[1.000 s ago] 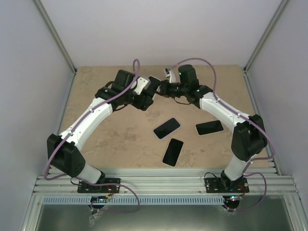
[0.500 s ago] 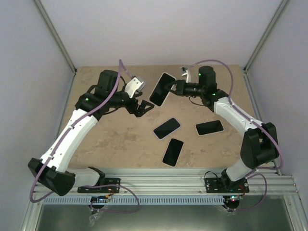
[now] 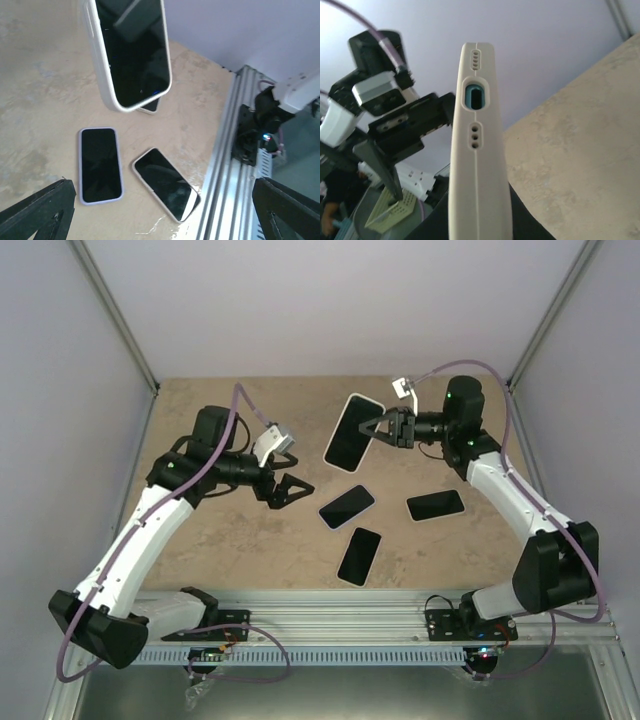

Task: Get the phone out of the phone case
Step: Pick up the phone at the center of the board.

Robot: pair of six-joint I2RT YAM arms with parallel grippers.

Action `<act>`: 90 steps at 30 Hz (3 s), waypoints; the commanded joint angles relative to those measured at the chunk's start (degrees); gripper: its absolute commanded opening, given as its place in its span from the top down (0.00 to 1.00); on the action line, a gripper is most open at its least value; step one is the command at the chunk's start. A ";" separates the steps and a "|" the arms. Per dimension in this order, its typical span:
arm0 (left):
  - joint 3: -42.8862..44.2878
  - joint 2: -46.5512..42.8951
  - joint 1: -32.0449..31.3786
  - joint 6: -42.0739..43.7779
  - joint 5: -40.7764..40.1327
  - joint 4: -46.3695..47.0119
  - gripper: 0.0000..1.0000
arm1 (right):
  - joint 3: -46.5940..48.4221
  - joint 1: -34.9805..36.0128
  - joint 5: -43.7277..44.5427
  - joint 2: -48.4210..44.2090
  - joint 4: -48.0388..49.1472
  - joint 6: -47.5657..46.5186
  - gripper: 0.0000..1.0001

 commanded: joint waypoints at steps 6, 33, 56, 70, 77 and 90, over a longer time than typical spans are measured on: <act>-3.18 0.64 2.58 0.59 11.46 3.68 0.02 | -6.26 0.03 -8.20 -6.41 16.01 4.94 0.99; -3.47 5.16 2.49 -7.74 12.77 11.02 0.15 | -6.33 2.49 -6.39 -5.88 17.43 7.75 0.99; -13.09 5.37 0.74 -48.61 18.72 62.26 0.54 | -7.97 2.41 2.33 0.70 43.00 37.01 0.99; -11.93 9.41 -0.48 -55.29 18.23 68.58 0.70 | -9.02 2.41 4.42 0.79 44.77 38.17 0.99; -12.37 8.42 -1.33 -53.39 20.92 67.87 0.91 | -9.32 2.12 3.93 0.34 44.31 36.91 0.99; -3.15 4.91 -1.01 -11.45 20.77 19.72 1.00 | 8.95 -3.87 -0.59 -5.53 -38.74 -42.72 0.20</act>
